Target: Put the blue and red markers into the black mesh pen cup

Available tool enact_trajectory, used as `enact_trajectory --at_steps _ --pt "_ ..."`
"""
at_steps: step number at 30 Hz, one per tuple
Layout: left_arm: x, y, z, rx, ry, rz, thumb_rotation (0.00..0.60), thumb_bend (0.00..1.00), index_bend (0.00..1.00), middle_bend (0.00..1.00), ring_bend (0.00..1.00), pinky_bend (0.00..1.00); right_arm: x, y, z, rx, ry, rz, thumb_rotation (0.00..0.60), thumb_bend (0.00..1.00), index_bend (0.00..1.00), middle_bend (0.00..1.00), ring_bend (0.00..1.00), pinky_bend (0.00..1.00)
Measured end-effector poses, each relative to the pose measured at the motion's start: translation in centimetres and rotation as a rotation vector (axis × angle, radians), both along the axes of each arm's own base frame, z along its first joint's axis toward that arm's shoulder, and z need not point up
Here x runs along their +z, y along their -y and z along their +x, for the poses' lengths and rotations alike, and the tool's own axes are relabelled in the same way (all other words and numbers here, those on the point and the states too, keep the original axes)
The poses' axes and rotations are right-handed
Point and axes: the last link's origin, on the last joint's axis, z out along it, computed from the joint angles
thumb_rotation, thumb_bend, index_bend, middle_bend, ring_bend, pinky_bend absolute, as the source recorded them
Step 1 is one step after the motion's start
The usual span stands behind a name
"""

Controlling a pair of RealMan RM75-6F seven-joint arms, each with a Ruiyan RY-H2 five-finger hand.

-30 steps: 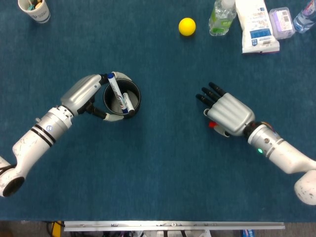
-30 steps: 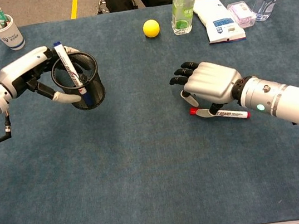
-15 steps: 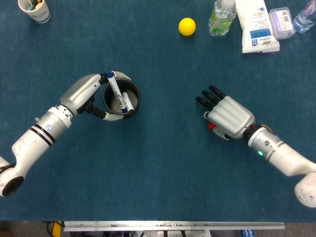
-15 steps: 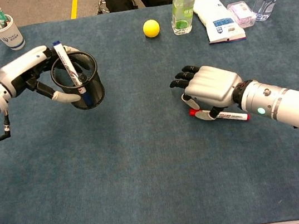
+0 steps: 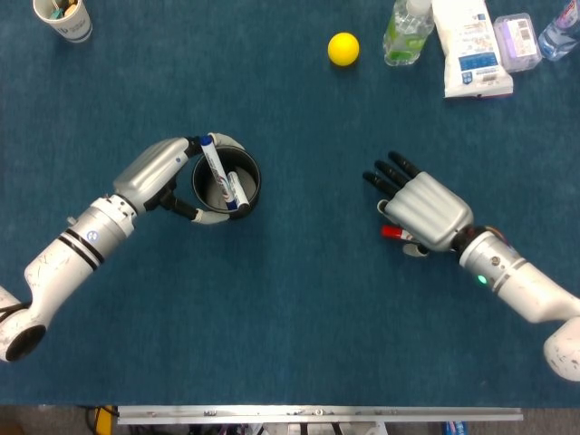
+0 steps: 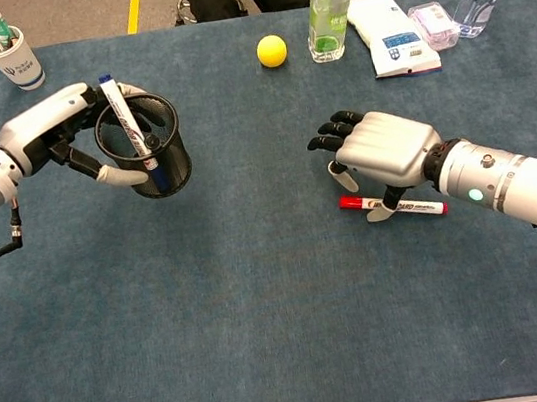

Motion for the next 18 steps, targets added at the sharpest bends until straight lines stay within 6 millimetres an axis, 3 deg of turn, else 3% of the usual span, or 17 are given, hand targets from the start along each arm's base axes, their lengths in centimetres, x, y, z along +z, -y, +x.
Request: enact_trajectory --at_steps 18 --pt "0.25 -0.03 -0.19 0.005 0.005 0.009 0.600 0.15 0.31 0.33 0.29 0.25 -0.75 -0.15 0.05 0.000 -0.038 0.041 0.600 0.25 0.55 0.11 0.00 0.01"
